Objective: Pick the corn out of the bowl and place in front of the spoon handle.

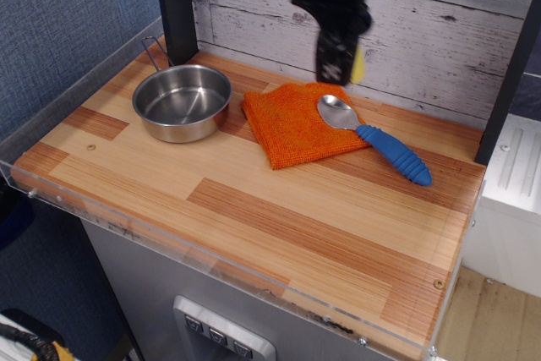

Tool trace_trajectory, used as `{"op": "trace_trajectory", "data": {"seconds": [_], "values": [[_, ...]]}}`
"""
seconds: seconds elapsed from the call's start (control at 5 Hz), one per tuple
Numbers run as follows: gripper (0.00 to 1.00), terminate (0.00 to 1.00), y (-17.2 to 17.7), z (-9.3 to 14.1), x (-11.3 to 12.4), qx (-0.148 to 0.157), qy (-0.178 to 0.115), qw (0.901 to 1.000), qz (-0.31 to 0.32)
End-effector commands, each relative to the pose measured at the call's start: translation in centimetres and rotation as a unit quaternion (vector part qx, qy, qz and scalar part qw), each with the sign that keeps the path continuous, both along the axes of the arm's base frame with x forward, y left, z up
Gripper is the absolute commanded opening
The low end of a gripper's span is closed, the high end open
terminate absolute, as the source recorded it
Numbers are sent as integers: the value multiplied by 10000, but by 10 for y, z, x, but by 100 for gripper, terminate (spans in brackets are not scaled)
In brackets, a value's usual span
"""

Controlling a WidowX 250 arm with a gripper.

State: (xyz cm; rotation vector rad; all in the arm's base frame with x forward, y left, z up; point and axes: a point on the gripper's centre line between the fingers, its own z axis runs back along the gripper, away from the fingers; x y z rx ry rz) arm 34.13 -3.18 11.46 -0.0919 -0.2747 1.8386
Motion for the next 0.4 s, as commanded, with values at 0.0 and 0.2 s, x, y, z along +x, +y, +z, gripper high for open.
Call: {"op": "trace_trajectory", "data": {"seconds": [0.0,0.2], "values": [[0,0,-33,-21,2,-15,-14,9988,-499],[0,0,-40,-41,-1,-62,107,9977,-668]]}}
